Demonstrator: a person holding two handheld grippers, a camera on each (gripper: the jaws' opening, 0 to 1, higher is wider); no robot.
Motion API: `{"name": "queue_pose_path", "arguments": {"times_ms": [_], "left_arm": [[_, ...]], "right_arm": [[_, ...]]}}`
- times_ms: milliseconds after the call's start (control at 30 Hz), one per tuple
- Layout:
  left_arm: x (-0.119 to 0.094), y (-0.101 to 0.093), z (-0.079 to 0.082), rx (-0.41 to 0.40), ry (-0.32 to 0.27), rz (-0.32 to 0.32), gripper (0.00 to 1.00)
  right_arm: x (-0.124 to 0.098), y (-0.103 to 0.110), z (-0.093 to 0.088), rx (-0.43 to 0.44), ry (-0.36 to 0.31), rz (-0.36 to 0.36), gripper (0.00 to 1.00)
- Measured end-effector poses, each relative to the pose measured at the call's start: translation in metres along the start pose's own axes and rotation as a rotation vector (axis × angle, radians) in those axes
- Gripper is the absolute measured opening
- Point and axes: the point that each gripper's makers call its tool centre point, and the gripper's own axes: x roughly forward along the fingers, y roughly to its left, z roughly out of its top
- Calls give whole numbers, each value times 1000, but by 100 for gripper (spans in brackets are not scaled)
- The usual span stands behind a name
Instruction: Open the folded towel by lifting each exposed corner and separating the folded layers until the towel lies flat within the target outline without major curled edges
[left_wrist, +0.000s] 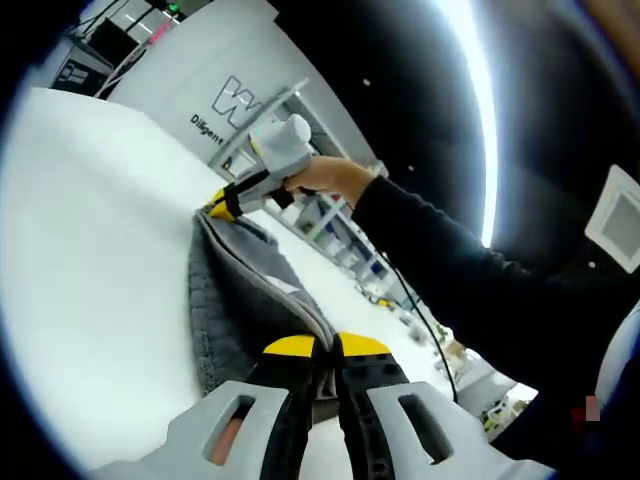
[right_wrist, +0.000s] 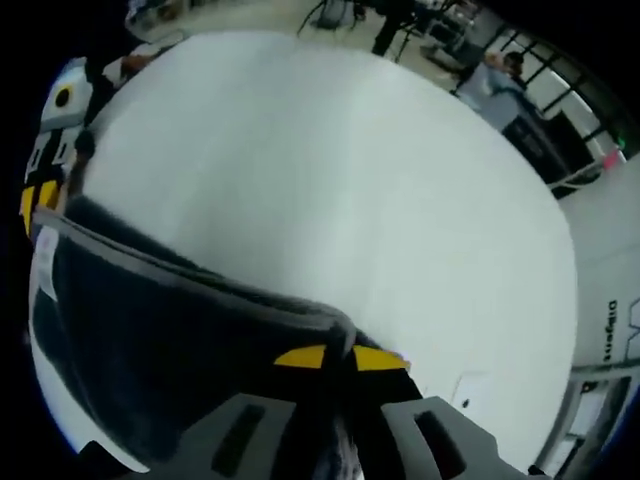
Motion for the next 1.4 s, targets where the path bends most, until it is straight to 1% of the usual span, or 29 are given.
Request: {"name": "queue_pose_path", "arguments": {"times_ms": [100,200,300,433,500,533,667,800,833,867,900,1100,1200,1267,1333,1400], "left_arm": [[0,0,-1,-2,7,0,5],[0,0,-2,1,15,-1,5],[1,0,-2,-2,17,-1,4],[1,1,-1,-6,14,5,4],[0,1,2,-18,2,6,4],[0,-1,2,-21,2,-2,3],[0,-3,0,-11,7,-8,3],[-1,-5,1,-2,4,-12,3],[-1,-6,2,4,-2,-16,3],[0,-10,7,9,-25,-36,3],[-1,-11,8,13,-31,-38,2],[1,-17,7,48,-20,-46,2],[2,-23,11,69,-16,-58,2],[3,-27,15,92,-24,-64,2],[5,-33,21,115,-30,-79,2],[7,-37,23,125,-28,-90,2]], "right_arm": [[-1,0,0,1,-8,4,1],[-8,-3,1,7,-26,-1,1],[-16,-6,5,41,-61,1,1],[-25,-9,4,58,-78,5,1],[-29,-13,5,85,-112,11,1],[-29,-16,3,84,-111,10,1],[-28,-15,5,72,-116,1,1],[-26,-13,5,72,-101,0,1],[-25,-13,5,74,-95,1,1],[-25,-12,5,70,-84,0,1],[-26,-12,5,64,-79,-4,1],[-30,-11,9,44,-65,-27,1],[-31,-11,8,43,-54,-40,1],[-33,-11,8,41,-47,-54,1],[-35,-10,9,43,-49,-70,1],[-35,-10,13,53,-63,-75,1]]}}
